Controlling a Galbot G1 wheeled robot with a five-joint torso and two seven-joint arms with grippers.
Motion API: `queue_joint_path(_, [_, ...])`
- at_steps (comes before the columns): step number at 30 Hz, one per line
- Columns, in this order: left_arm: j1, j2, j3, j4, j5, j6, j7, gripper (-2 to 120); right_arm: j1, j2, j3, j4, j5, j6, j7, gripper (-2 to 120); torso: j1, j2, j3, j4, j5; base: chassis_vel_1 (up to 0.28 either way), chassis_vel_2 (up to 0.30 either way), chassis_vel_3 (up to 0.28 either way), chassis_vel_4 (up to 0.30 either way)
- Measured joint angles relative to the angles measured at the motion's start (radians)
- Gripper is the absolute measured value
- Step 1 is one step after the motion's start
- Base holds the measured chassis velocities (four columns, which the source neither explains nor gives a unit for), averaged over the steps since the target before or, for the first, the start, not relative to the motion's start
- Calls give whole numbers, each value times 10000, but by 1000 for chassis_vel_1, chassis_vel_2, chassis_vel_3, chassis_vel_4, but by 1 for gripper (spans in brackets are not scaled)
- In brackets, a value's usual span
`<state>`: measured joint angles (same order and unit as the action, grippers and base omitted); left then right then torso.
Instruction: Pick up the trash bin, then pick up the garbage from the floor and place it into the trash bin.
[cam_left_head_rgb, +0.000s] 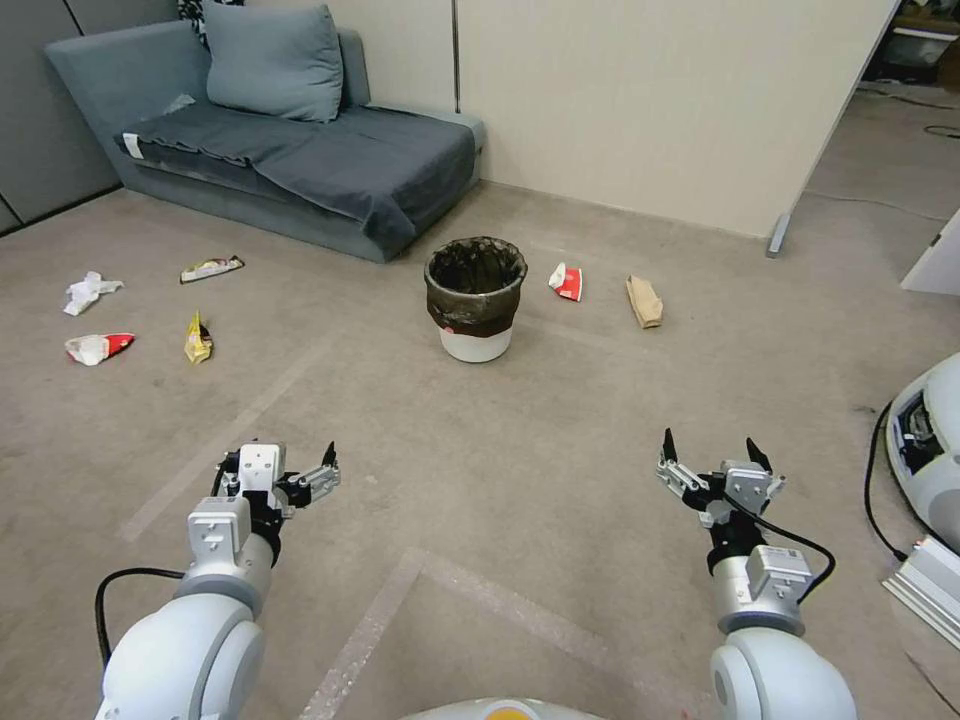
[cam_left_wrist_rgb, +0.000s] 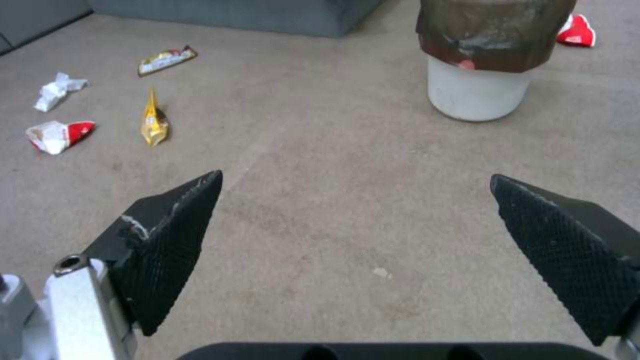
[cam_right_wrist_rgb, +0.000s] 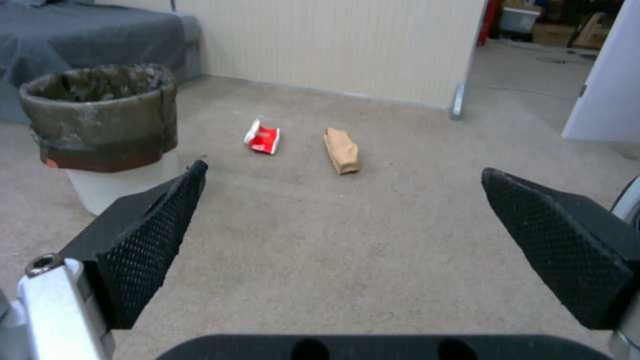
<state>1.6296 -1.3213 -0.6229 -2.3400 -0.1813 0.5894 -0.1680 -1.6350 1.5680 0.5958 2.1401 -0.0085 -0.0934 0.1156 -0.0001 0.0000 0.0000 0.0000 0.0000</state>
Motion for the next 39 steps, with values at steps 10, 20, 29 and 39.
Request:
queue_joint_path(10, [-89, 40, 89, 66, 187, 26, 18, 100, 46, 24, -22, -60, 1, -19, 104, 100, 0, 0, -1, 1, 0, -57, 64, 64, -52])
queue_joint_path(20, [-79, -36, 42, 116, 249, 14, 88, 100, 74, 42, 0, -70, 19, -109, 128, 100, 1, 0, 0, 1, 0, -178, 199, 193, -203])
queue_joint_path(29, [-65, -26, 9, 122, 268, 22, 121, 100, 90, 59, 17, -106, 20, -126, 155, 100, 1, -1, 0, 1, -1, -197, 210, 196, -201])
queue_joint_path(39, [-54, -81, -13, 118, 379, 19, 164, 100, 120, 47, 6, -135, 43, -155, 189, 100, 0, 0, -2, 2, 7, -251, 250, 241, -244])
